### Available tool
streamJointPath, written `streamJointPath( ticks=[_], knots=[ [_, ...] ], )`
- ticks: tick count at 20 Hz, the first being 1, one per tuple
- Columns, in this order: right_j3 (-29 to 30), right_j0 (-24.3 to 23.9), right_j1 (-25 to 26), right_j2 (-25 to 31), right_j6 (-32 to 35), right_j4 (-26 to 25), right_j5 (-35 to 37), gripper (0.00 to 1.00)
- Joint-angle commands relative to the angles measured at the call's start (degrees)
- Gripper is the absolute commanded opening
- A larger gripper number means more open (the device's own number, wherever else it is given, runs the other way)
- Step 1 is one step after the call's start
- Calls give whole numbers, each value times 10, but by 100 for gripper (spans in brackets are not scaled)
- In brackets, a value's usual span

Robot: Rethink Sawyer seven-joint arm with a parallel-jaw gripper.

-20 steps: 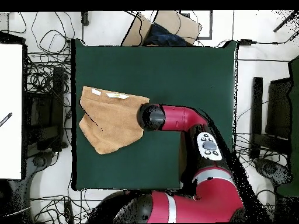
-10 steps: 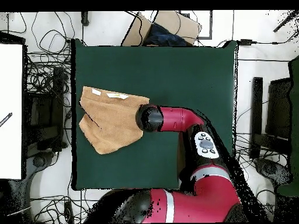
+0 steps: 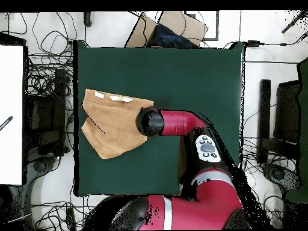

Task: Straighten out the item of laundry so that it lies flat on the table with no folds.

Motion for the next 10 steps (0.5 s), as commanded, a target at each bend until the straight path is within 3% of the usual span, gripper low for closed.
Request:
streamJointPath(
  ticks=[1, 10],
  knots=[
    [20, 15, 19, 1, 58, -29, -52, 100],
    [3, 1, 61, 18, 41, -27, -64, 100]
  ],
)
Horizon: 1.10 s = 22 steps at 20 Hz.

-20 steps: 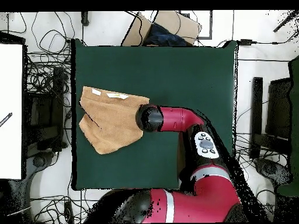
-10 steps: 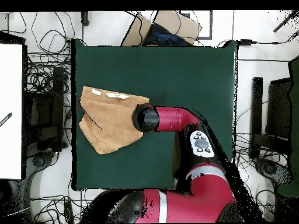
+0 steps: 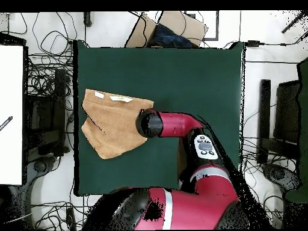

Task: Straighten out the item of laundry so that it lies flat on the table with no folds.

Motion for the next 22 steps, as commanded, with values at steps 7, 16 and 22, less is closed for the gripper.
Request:
streamJointPath(
  ticks=[7, 16, 22],
  knots=[
    [3, 2, 37, 16, 43, -25, -42, 100],
    [-3, 5, 49, 6, 47, -28, -53, 100],
    [-3, 6, 52, 6, 46, -30, -59, 100]
  ],
)
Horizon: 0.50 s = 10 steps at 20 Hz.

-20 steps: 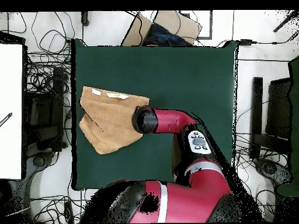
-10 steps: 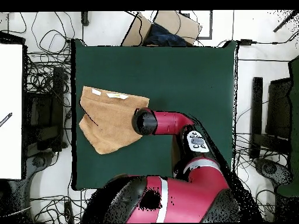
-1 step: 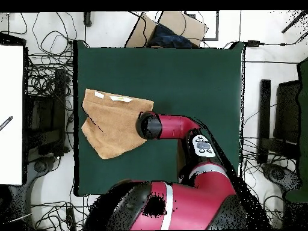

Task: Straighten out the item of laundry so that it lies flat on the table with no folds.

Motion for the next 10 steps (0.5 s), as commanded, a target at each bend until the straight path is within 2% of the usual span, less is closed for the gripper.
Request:
streamJointPath(
  ticks=[1, 3, 4, 10],
  knots=[
    [-3, 7, 31, 6, 45, -32, -46, 100],
    [0, 1, 32, 14, 40, -36, -54, 100],
    [-2, -2, 32, 19, 32, -41, -56, 0],
    [-2, 1, 32, 16, 30, -41, -48, 0]
  ],
)
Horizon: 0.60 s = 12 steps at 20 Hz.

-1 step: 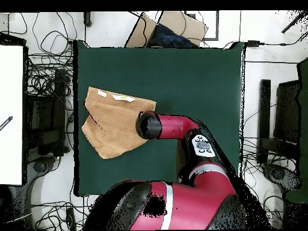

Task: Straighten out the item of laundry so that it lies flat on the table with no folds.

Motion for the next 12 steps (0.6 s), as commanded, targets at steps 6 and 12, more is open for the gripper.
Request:
streamJointPath(
  ticks=[6, 12],
  knots=[
    [0, 7, 27, 8, 42, -36, -49, 0],
    [7, -13, -12, 24, 4, -33, 15, 0]
  ],
)
